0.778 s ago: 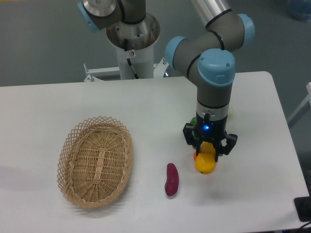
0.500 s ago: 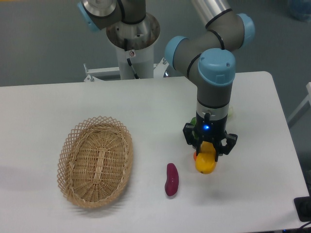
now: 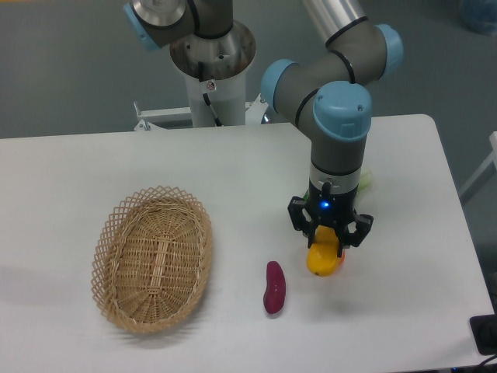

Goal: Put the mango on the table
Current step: 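Lift the yellow mango held in the gripper off the table, then carry the mango toward the wicker basket, past the purple sweet potato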

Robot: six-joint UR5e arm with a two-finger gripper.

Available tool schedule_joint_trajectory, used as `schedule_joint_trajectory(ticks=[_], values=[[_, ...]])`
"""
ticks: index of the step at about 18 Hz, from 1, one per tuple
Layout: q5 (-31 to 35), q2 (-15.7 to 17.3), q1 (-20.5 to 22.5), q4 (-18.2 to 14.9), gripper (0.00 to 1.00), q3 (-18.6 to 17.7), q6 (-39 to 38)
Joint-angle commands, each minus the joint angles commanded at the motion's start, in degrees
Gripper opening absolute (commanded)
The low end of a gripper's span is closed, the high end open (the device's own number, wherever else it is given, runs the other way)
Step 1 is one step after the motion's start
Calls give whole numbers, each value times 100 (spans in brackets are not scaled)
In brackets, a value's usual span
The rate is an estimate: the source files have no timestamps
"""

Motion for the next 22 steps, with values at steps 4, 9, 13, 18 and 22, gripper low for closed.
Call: schedule_joint_trajectory(ticks=[4, 9, 13, 18, 22], values=[[17, 18, -44, 26, 54, -142, -26], [18, -105, -97, 412, 54, -176, -306], [35, -281, -228, 764, 53, -176, -684], [202, 131, -342, 756, 54, -1010, -642], [264, 369, -439, 773, 54, -1625, -334]])
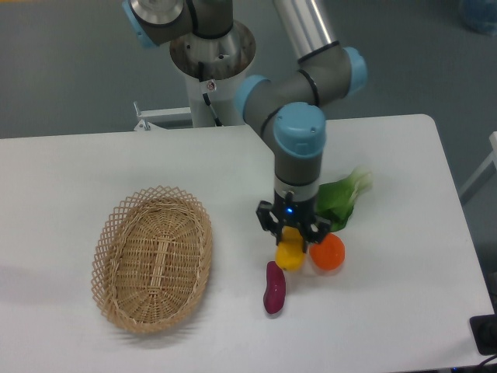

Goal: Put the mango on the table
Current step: 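Carry the mango toward the wicker basket, past the purple sweet potato, then lower the mango onto the table and open the gripper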

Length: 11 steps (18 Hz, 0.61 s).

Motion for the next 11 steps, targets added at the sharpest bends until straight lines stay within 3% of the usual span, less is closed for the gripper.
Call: schedule_joint_trajectory(ticks=[2, 11], values=[[9, -17, -36, 0, 54, -159, 9], [70, -70, -185, 0, 55, -274, -35]])
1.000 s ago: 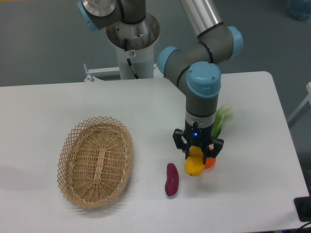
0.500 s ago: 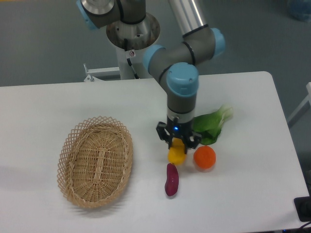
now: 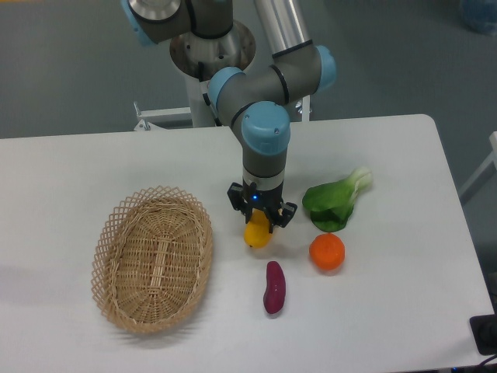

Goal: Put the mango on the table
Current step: 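Lower the mango onto the table and open the gripper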

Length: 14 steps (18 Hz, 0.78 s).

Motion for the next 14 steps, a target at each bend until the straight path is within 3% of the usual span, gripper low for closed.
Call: schedule_joint_trajectory(ticks=[2, 6, 10, 14], values=[[0, -26, -9, 0, 59, 26, 26], [9, -53, 0, 9, 100, 105, 35], [9, -27, 9, 9, 100, 184, 44], [44, 0, 18, -52, 100, 666, 44]])
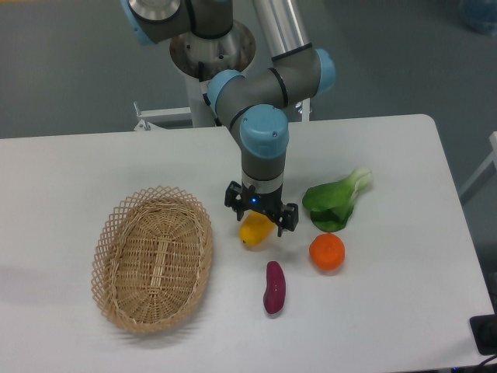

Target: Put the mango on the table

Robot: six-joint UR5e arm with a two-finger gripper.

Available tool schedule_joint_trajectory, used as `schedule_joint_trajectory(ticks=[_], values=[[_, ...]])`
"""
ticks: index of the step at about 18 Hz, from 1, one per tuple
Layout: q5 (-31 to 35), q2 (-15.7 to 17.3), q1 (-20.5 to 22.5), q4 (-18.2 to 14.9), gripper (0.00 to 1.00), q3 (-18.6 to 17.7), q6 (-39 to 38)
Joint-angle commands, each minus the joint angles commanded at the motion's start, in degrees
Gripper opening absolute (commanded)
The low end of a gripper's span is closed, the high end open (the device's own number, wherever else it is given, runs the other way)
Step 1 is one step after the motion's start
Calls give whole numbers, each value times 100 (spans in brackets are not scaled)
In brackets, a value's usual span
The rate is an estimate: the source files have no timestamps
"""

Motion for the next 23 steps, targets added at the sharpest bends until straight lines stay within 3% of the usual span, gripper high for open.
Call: schedule_joint_trajectory(ticks=[2, 5, 8, 12, 14, 23], values=[[175, 35, 70, -437, 100, 405, 52], [316, 79, 114, -1535, 100, 993, 367], [325, 88, 210, -2081, 100, 1538, 790], [650, 79, 377, -3556, 100, 2461, 1606], [651, 88, 535, -4050, 100, 2857, 1836], [370, 290, 949, -4096, 100, 2938, 2320]])
